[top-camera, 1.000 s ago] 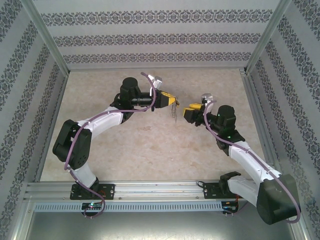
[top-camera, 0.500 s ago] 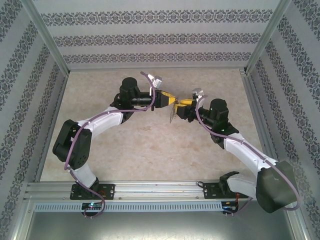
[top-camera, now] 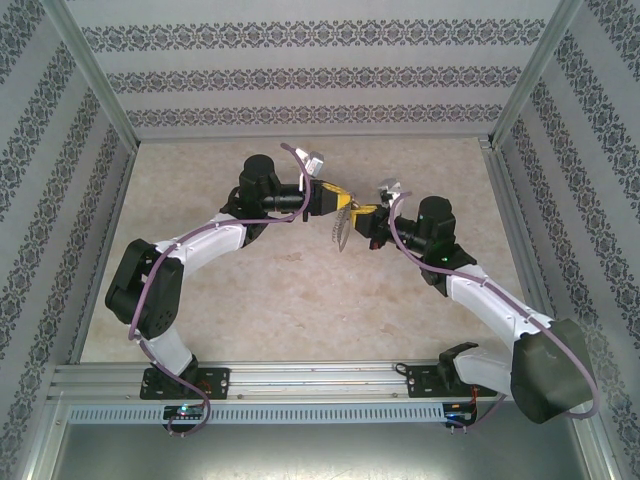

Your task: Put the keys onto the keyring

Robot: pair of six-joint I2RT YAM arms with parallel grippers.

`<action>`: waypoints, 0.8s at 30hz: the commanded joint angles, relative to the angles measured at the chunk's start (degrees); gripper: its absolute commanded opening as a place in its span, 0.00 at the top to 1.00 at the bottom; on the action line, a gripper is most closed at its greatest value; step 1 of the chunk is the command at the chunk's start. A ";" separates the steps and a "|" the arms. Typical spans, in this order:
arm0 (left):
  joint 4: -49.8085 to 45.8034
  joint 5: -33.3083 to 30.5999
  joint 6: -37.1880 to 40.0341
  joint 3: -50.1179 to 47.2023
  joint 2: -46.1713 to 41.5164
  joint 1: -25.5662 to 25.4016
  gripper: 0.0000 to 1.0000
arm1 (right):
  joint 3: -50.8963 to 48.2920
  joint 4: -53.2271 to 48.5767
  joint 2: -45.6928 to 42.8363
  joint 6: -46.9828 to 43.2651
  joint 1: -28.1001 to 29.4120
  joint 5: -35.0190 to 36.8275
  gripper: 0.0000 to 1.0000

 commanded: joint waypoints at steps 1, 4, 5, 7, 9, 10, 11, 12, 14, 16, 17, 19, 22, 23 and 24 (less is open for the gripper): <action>5.47 -0.76 0.14 -0.26 -2.11 -0.49 1.00 | 1.08 -2.31 -0.81 -1.39 0.91 -4.10 1.00; 6.37 -1.05 -0.27 -0.24 -2.11 -0.49 1.00 | 1.76 -3.28 0.22 -1.43 1.15 -6.31 1.00; 6.81 -0.97 -0.46 -0.22 -2.06 -0.49 1.00 | 2.19 -3.62 0.78 -1.57 1.39 -7.17 1.00; 7.14 -0.98 -0.72 -0.30 -1.90 -0.49 1.00 | 2.96 -4.37 1.93 -1.84 1.96 -8.33 1.00; 7.28 -0.90 -0.82 -0.37 -1.80 -0.49 1.00 | 3.39 -4.52 2.83 -1.89 2.50 -8.54 1.00; 7.33 -0.89 -0.82 -0.38 -1.72 -0.56 1.00 | 3.54 -4.36 3.19 -1.83 2.67 -8.56 1.00; 7.49 -0.89 -0.81 -0.56 -1.71 -0.52 1.00 | 3.59 -4.14 3.45 -1.75 2.73 -8.44 1.00; 7.54 -0.90 -0.82 -0.66 -1.71 -0.49 1.00 | 3.64 -4.06 3.57 -1.74 2.80 -8.22 1.00; 7.54 -0.90 -0.78 -0.90 -1.80 -0.50 1.00 | 3.55 -3.79 3.46 -1.68 2.60 -7.28 1.00; 7.63 -0.98 -0.72 -1.16 -1.97 -0.55 1.00 | 3.61 -3.41 3.42 -1.34 2.45 -6.85 1.00; 7.69 -1.07 -0.65 -1.26 -1.98 -0.51 1.00 | 3.72 -3.20 3.42 -1.11 2.37 -6.82 1.00; 7.72 -1.16 -0.60 -1.43 -2.10 -0.49 1.00 | 3.89 -3.25 3.35 -1.05 2.25 -6.61 1.00; 8.06 -1.45 -0.69 -1.65 -2.24 -0.49 1.00 | 3.51 -3.70 2.78 -0.97 1.83 -5.65 0.92; 8.12 -1.66 -0.73 -1.81 -2.39 -0.53 1.00 | 3.15 -3.72 2.40 -0.81 1.52 -4.90 0.80; 8.15 -1.83 -0.71 -1.96 -2.50 -0.51 1.00 | 2.64 -3.42 2.05 -0.43 0.90 -4.35 0.72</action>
